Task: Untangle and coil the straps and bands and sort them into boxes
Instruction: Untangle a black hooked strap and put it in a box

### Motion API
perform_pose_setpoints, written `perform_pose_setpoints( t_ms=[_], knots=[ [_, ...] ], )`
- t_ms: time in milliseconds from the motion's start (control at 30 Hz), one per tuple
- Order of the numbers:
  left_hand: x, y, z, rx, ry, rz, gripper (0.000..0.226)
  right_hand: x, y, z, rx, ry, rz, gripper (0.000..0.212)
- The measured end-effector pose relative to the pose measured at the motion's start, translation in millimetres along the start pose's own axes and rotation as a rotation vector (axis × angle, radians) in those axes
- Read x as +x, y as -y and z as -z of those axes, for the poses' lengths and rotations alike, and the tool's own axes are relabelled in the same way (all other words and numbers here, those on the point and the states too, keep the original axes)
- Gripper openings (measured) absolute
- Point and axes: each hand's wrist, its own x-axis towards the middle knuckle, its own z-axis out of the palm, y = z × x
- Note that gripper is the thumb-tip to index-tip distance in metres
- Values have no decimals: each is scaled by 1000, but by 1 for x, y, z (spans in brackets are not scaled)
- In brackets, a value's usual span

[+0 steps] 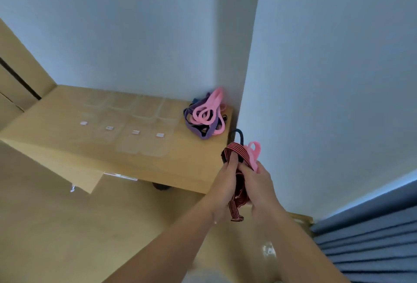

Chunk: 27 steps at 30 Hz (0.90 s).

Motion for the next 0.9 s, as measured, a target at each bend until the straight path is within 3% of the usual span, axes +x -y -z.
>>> perform_pose_setpoints(
  t_ms=[200,333,600,767,900],
  knots=[
    [-6,-58,28,5,68,-74,38,13,42,-39,6,34,81,20],
    [20,-76,47,-11,51,-94,36,27,62,-57,43,62,113,11],
    [58,-115,65,-15,7,-87,37,89,85,-84,132,180,17,16],
    [88,-138,84,30,-92,-47,32,143,84,-111,154,222,-84,41],
    [116,-138,98,2,-158,44,31,182,68,-126,128,217,-176,16]
  ],
)
